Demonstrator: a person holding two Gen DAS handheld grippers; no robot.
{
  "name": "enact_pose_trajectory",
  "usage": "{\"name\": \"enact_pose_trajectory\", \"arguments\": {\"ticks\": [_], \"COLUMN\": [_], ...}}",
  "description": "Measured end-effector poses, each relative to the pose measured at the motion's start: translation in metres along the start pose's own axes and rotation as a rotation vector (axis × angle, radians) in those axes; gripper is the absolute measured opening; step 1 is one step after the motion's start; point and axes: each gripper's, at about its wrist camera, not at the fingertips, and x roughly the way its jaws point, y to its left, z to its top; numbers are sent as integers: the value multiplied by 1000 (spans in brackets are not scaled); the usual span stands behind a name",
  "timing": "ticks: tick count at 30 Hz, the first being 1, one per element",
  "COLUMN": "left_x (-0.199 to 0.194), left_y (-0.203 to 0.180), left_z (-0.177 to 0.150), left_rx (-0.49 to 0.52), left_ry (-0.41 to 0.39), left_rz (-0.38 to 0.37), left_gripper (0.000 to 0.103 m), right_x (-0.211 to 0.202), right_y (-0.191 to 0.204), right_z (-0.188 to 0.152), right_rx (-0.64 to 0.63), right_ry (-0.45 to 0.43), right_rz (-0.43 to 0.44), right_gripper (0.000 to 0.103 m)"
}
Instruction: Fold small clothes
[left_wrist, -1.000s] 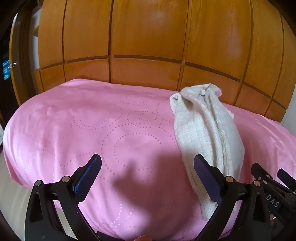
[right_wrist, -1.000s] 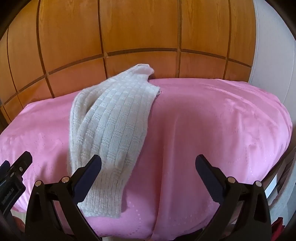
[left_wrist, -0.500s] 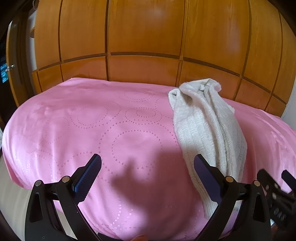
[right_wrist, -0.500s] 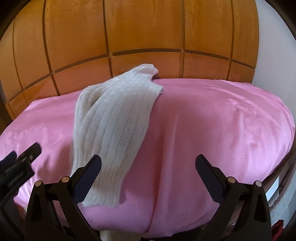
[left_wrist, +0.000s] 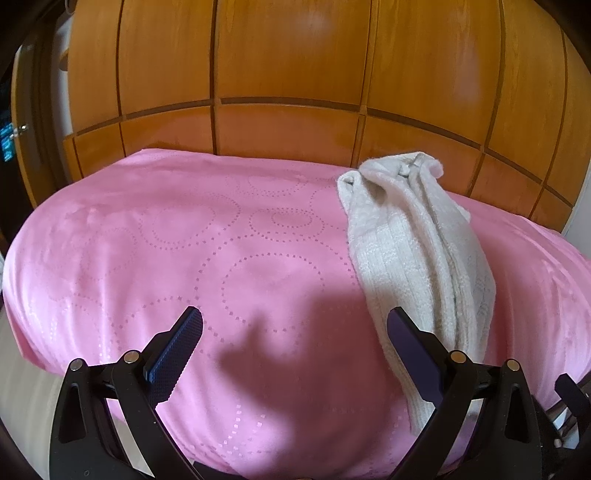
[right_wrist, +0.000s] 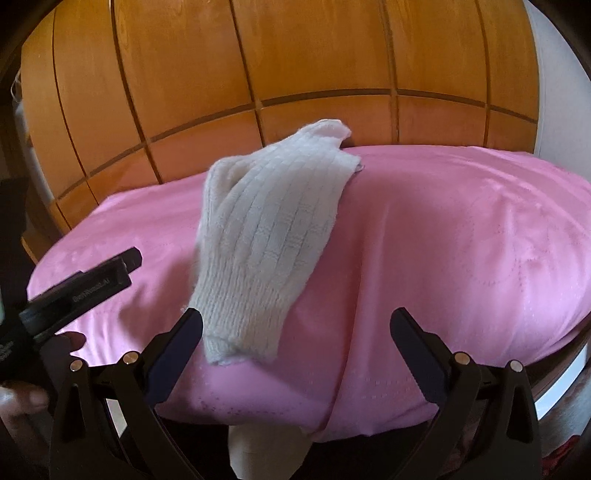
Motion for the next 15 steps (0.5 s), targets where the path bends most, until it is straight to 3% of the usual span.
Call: {"name": "enact_pose_trajectory", "arguments": {"ticks": [15], "left_x": [7], "left_y": [-1], "left_z": [2], "left_rx": [-14], "left_ry": [21], "left_rz": [-3], "left_gripper": [99], "right_x": [4], "right_y": [-20], "right_z": [7], "right_rx": [74], "right_ry": [9], "right_rz": [-53], "right_gripper": [101]}}
